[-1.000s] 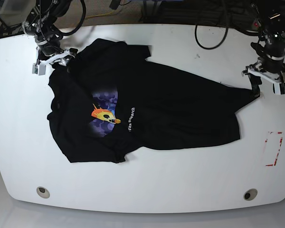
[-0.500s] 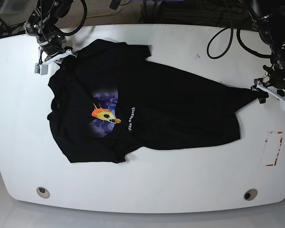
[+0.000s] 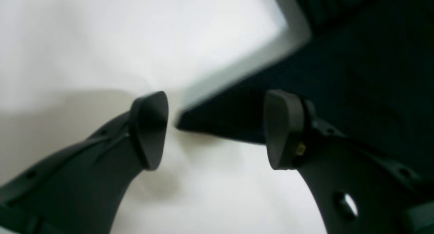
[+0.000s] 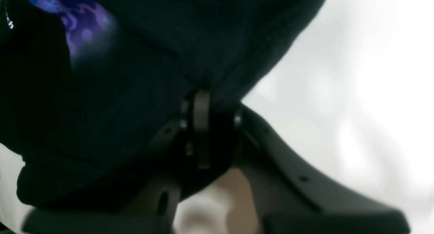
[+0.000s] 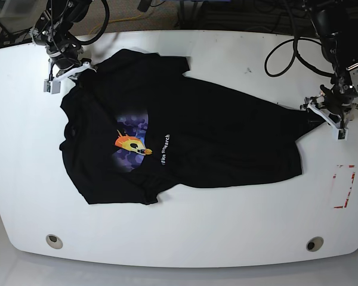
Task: Fold the T-shirt properly
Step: 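Lower the left gripper and grasp the opposite shoulder corner, then pull both shoulder corners apart to stretch the shirt flat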
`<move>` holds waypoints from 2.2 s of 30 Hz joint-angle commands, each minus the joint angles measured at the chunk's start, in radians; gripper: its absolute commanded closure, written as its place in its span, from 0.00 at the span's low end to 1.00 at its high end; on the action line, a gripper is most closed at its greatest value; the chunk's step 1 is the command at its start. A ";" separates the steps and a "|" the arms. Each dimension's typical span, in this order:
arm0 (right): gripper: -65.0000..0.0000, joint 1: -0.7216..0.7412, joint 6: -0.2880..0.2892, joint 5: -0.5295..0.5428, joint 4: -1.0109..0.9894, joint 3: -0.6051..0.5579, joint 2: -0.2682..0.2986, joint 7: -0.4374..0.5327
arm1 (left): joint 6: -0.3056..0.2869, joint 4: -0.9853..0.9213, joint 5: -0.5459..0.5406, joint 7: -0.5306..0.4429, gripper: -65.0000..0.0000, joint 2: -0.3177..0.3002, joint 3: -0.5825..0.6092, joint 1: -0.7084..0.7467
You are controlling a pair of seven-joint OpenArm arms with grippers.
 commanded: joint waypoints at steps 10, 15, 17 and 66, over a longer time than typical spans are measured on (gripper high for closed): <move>0.89 -0.002 -0.003 -0.005 0.011 0.002 0.004 -0.011 | -0.006 -0.103 -0.008 -0.084 0.38 -0.023 0.079 -0.009; 0.94 -0.002 0.001 -0.001 0.024 0.002 0.004 -0.011 | -0.006 -0.128 -0.006 -0.084 0.63 -0.032 0.118 -0.039; 1.00 -0.002 0.034 0.013 0.048 0.002 0.004 -0.011 | -0.004 -0.106 -0.006 -0.083 0.88 -0.042 0.118 -0.039; 1.00 -0.063 0.061 0.022 0.139 0.067 0.125 -0.015 | -0.307 0.563 0.026 0.072 0.41 -0.058 -0.172 0.441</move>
